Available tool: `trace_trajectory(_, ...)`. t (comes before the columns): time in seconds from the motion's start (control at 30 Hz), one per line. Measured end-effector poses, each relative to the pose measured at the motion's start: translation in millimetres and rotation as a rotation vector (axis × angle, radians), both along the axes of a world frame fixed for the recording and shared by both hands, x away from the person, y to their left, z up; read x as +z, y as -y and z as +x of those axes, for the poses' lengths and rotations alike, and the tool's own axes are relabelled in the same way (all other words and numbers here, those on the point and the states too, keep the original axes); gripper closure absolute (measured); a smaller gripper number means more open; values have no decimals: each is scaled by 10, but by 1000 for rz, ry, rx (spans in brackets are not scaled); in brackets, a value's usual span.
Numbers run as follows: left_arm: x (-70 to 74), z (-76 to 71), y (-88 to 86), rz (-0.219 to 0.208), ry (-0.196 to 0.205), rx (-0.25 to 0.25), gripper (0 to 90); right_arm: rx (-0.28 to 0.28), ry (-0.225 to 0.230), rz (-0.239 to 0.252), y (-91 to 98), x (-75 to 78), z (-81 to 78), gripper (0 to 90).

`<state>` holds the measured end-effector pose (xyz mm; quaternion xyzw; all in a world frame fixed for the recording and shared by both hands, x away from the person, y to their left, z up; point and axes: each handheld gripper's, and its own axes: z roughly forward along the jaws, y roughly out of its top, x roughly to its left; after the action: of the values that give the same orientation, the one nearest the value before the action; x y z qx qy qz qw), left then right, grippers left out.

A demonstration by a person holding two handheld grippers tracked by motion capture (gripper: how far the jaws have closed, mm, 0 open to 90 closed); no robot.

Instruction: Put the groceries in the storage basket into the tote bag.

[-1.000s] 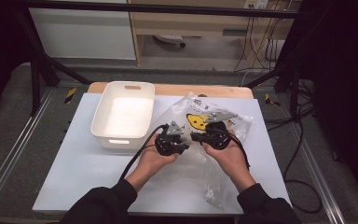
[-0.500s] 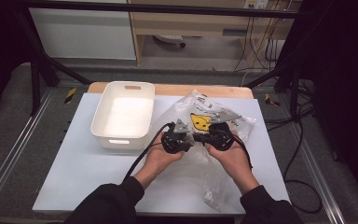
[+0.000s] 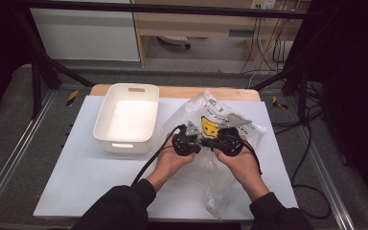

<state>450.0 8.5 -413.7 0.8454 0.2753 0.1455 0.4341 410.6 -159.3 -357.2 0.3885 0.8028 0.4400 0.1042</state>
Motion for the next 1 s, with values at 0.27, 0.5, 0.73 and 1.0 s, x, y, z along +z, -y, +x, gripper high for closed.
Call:
trace_trajectory(0.27, -27, 32, 39, -5, 15, 1, 712, 1, -9, 0, 24, -57, -17, 900)
trace_trajectory(0.5, -62, 64, 60, -11, 28, -2, 712, -1, -10, -6, 37, -83, -17, 900)
trace_trajectory(0.73, -90, 84, 63, -13, 37, -6, 712, -4, -18, -5, 45, -101, -17, 900)
trace_trajectory(1.0, -127, 131, 43, -17, 31, -6, 712, -6, -16, -6, 81, -100, -23, 900)
